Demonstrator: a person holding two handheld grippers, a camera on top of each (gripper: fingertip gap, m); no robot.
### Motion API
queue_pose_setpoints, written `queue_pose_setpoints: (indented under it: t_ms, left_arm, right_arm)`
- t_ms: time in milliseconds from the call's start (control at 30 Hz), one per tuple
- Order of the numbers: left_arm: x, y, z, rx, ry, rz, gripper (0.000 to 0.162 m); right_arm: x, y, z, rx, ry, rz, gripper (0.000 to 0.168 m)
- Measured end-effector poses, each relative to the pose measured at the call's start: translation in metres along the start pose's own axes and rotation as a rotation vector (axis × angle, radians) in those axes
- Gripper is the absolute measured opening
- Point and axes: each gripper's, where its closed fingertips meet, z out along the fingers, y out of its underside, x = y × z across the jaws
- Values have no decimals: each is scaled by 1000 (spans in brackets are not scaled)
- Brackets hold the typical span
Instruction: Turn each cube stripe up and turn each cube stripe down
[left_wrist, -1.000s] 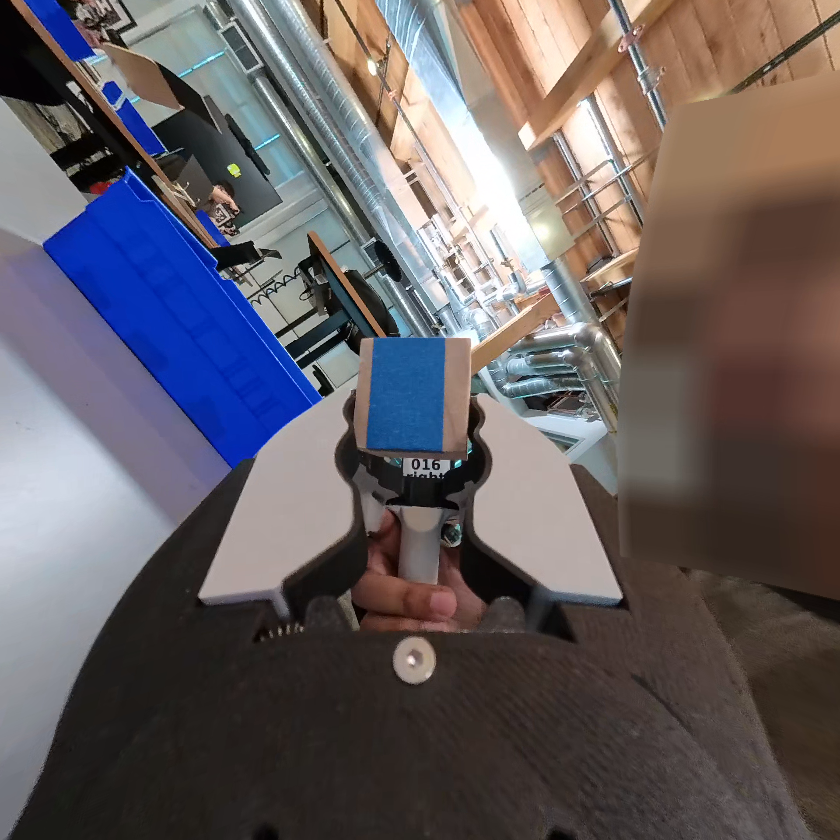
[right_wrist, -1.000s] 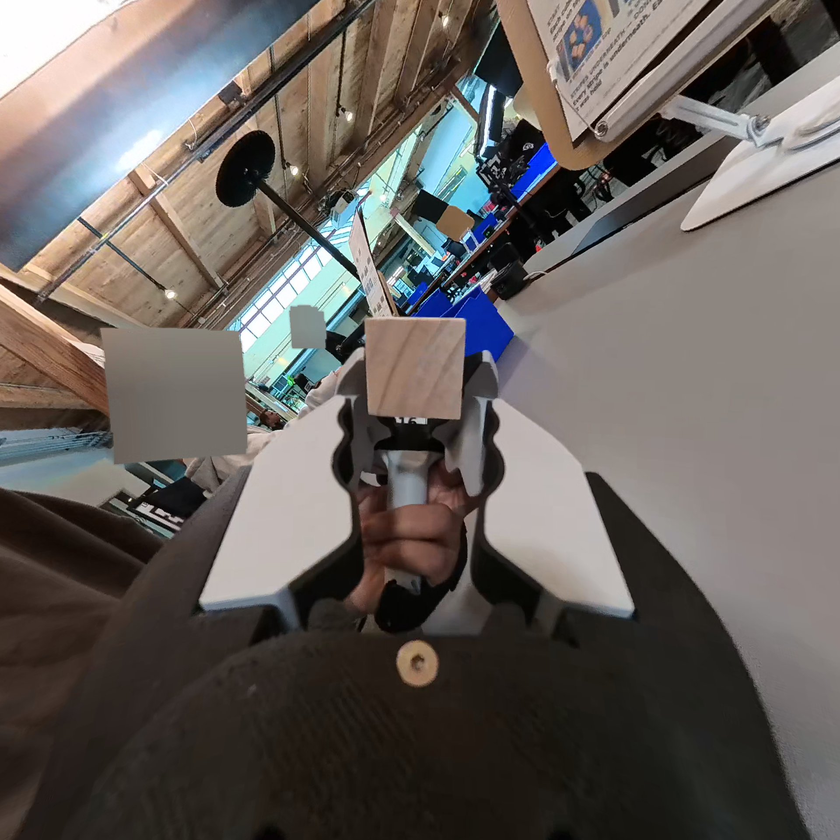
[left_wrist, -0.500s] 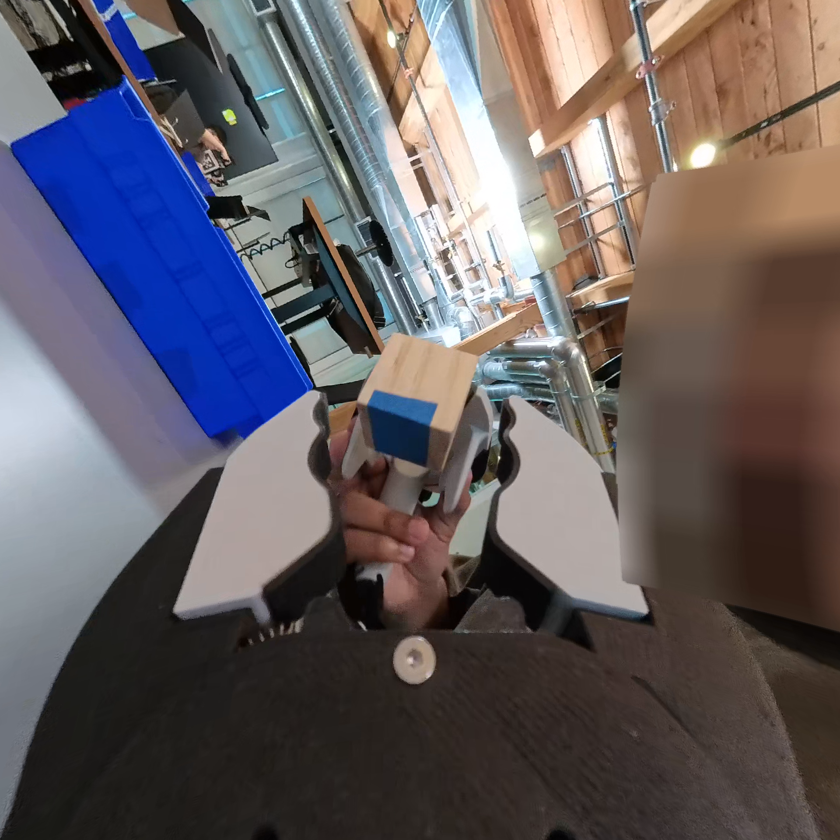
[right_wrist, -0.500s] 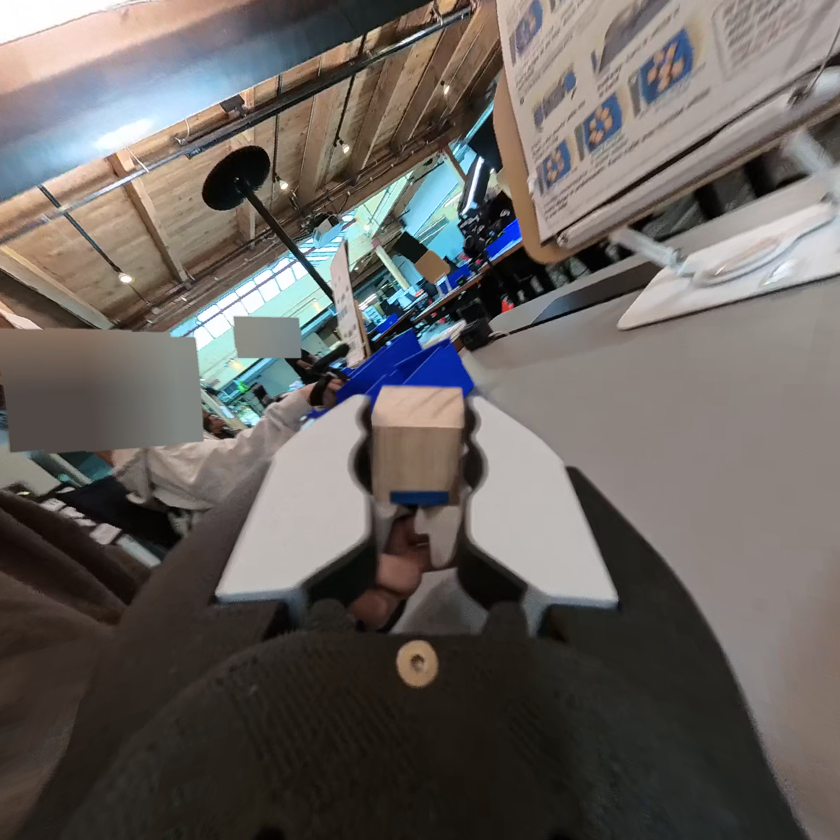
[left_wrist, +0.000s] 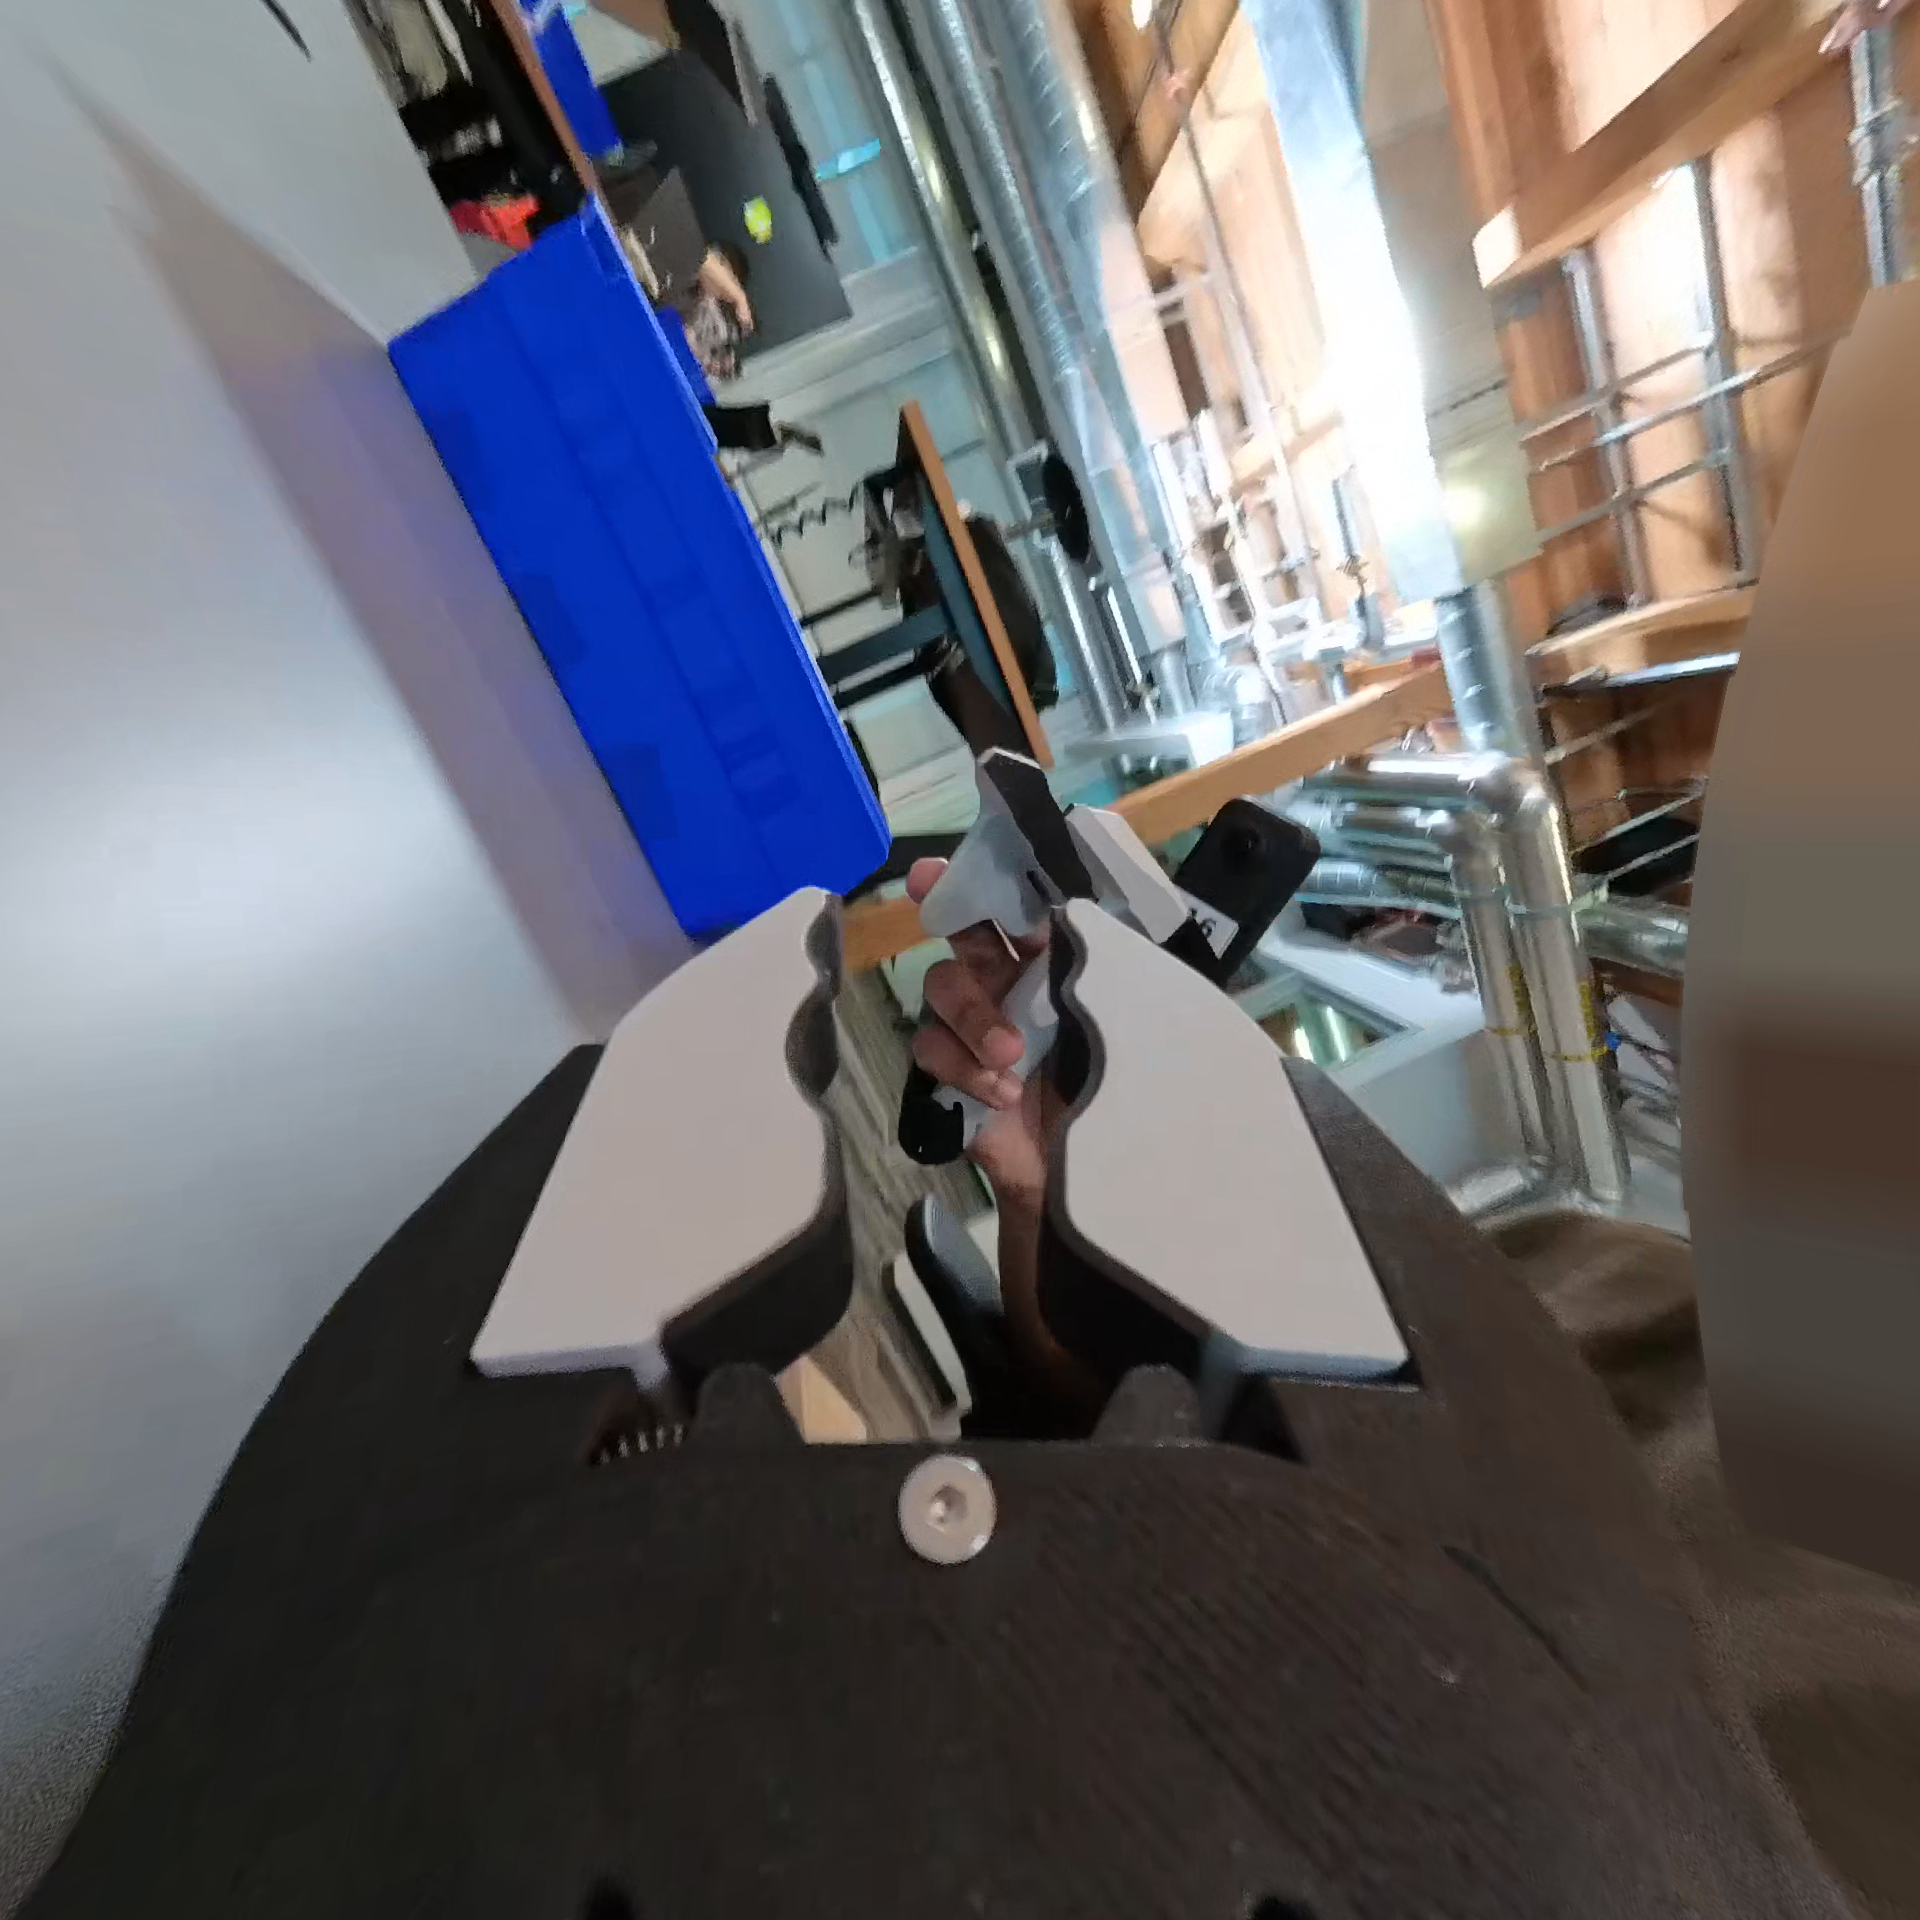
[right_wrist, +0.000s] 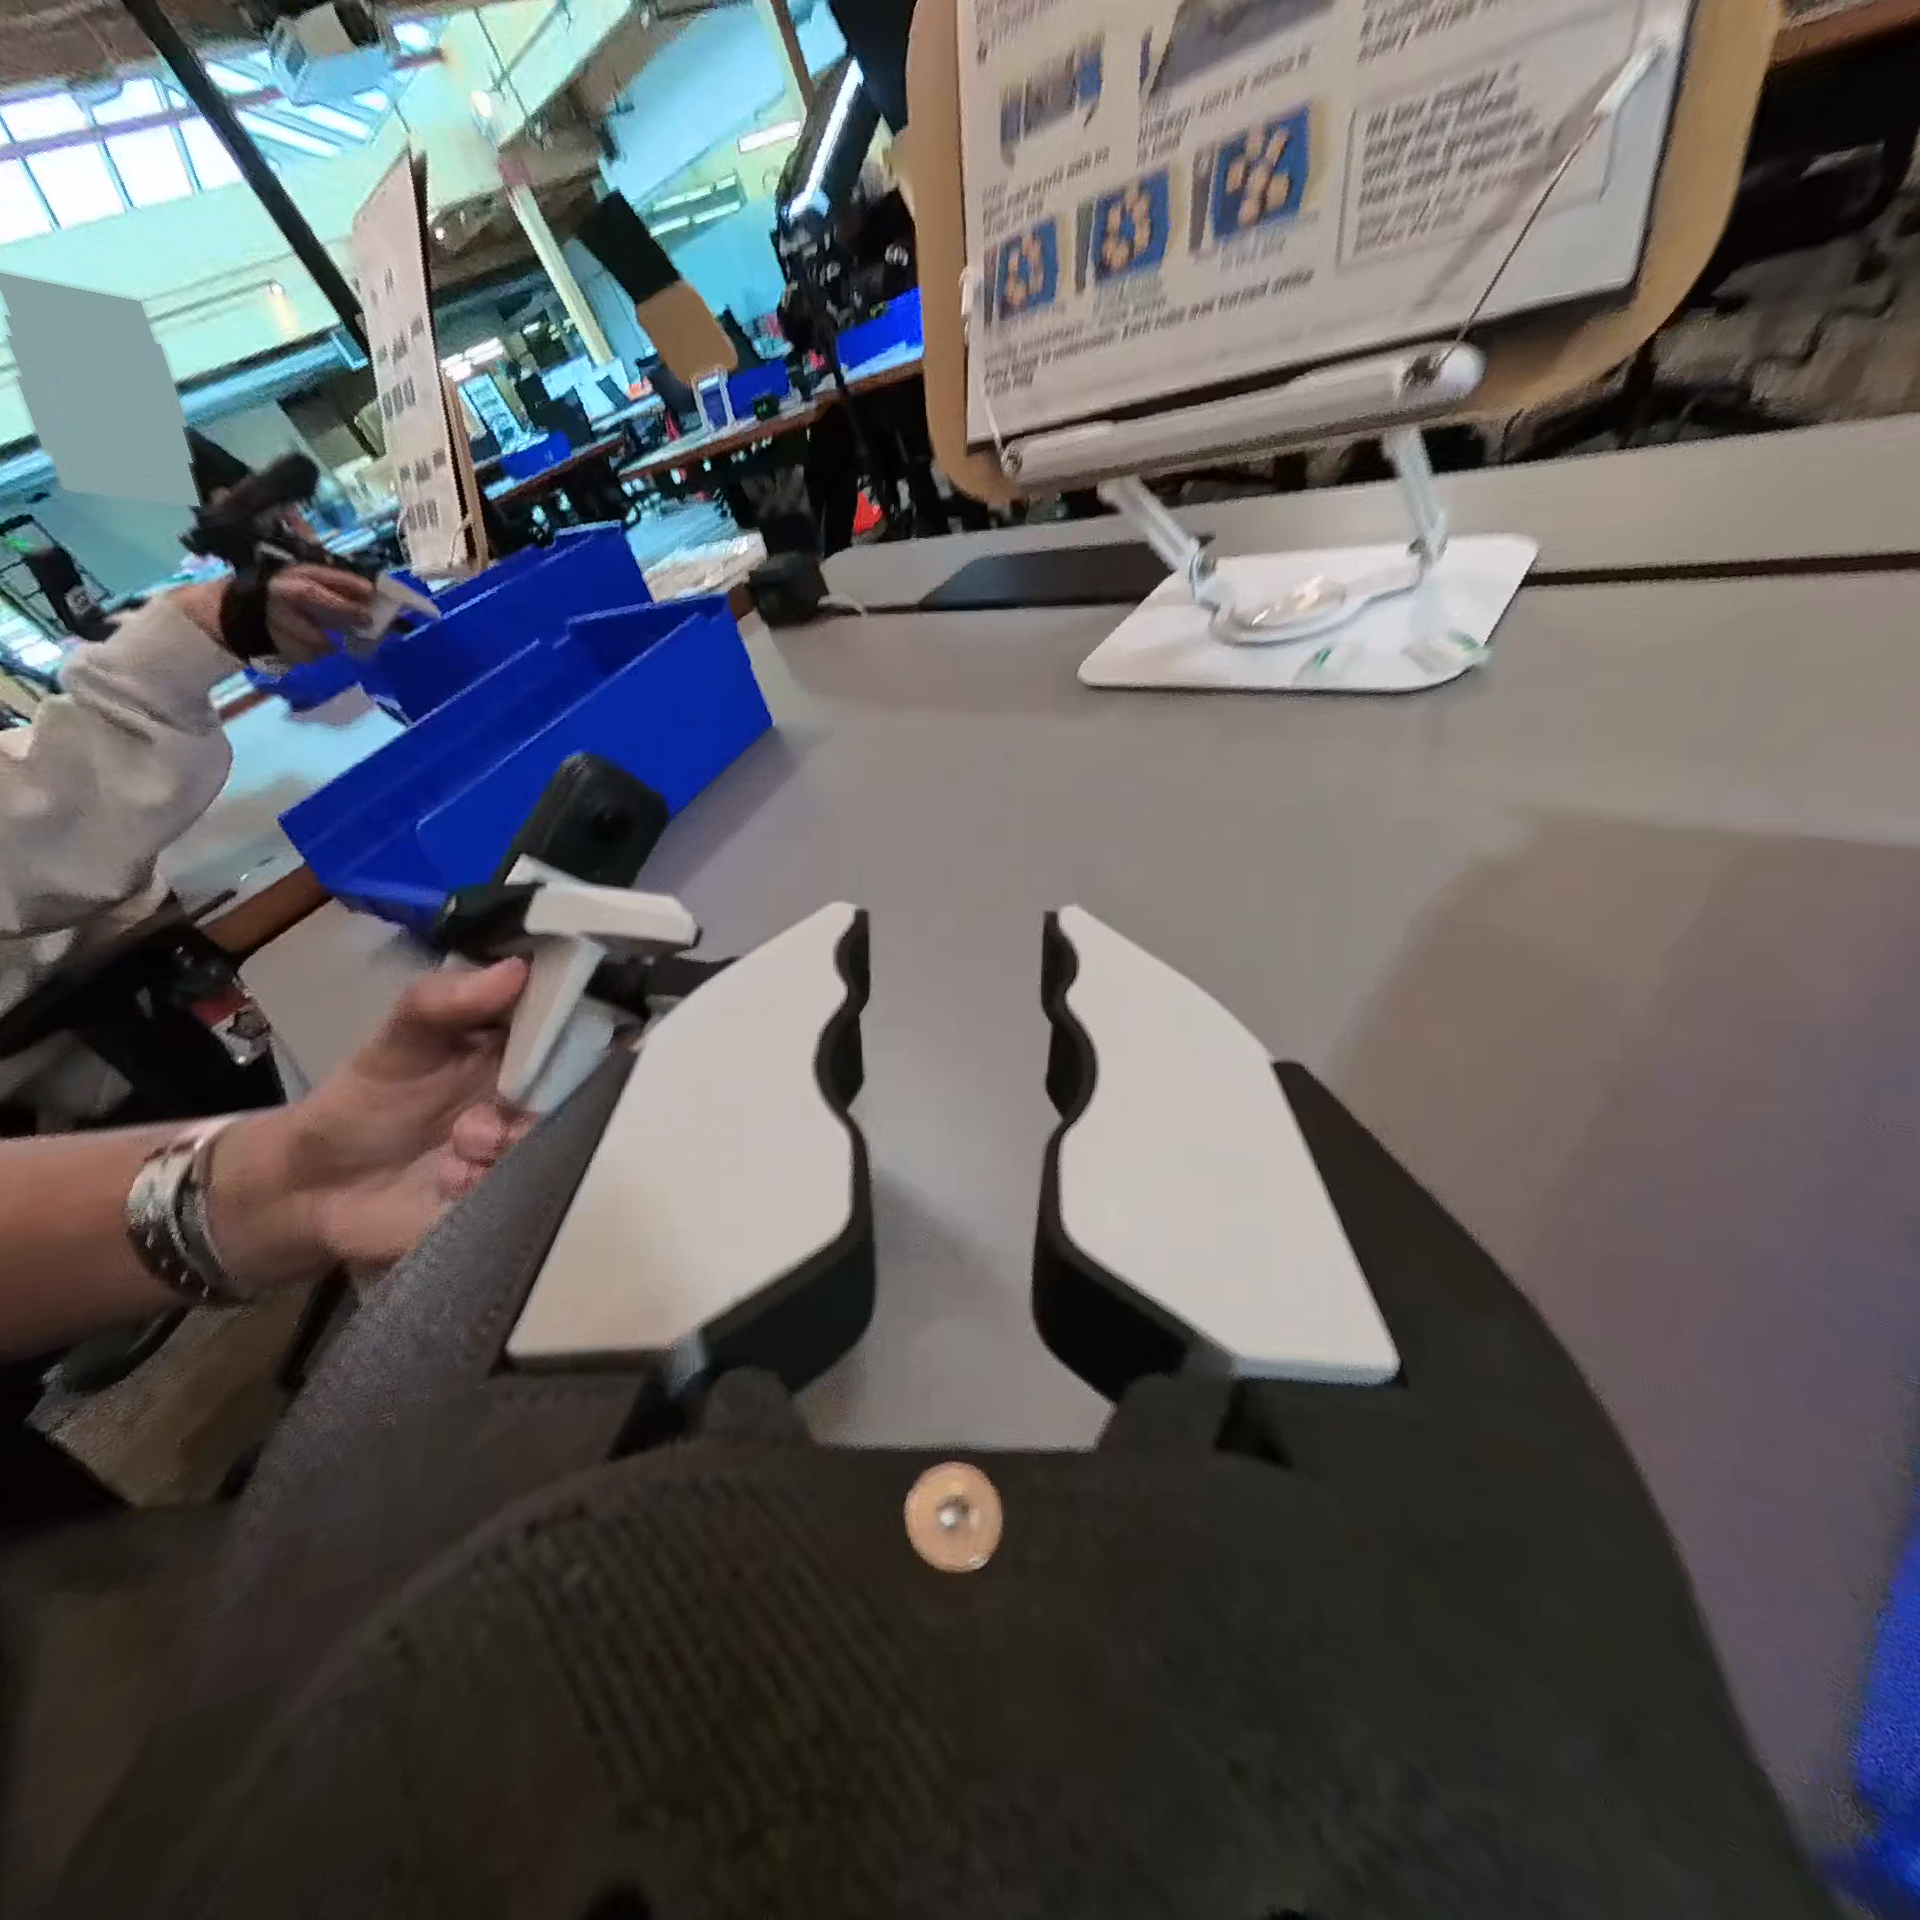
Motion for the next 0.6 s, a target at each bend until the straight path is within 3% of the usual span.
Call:
queue_pose_setpoints:
  t_ms: [133,367,500,600]
  left_arm:
    - [7,36,-2,-317,5,51,64]
    - [-19,94,-24,-691,-311,758,73]
    - [-30,134,-35,-841,-356,852,74]
    - [-38,146,-40,-888,-391,881,72]
  right_arm:
    - [-1,25,-5,-42,-16,47,34]
    - [17,30,-10,19,-78,348,35]
    - [17,34,-7,7,-100,362,36]
    - [11,36,-6,-13,-96,276,36]
